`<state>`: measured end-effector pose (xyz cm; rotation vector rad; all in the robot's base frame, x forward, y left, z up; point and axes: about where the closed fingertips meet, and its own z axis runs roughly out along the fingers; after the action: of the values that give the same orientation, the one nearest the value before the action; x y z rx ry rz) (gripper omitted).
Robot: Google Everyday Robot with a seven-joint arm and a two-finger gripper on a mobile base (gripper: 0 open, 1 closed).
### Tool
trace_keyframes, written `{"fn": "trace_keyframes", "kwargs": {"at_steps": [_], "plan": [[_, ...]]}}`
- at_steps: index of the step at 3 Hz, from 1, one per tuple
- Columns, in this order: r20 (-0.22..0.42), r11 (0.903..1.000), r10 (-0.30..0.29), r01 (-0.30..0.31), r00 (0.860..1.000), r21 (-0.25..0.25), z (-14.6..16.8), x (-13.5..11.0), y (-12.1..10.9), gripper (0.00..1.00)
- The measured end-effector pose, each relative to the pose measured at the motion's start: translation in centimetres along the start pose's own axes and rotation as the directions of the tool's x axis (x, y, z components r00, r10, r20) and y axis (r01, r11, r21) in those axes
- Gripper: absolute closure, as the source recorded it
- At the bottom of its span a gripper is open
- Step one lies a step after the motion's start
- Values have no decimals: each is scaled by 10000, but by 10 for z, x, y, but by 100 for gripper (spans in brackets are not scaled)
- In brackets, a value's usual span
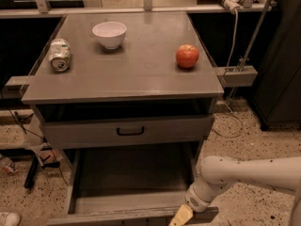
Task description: Open middle drawer
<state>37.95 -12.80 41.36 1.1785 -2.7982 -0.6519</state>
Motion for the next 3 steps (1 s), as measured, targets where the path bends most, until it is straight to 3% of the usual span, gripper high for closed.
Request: {"fn": "trace_keyframes", "kwargs": {"at_steps": [1, 2, 3], "plan": [[42, 9998, 214, -214, 9998, -7, 1, 8, 4, 0], [550, 9966, 801, -811, 9953, 152, -9, 20, 14, 0], [557, 9965, 809, -818, 9952, 152, -11, 16, 18, 0]]}}
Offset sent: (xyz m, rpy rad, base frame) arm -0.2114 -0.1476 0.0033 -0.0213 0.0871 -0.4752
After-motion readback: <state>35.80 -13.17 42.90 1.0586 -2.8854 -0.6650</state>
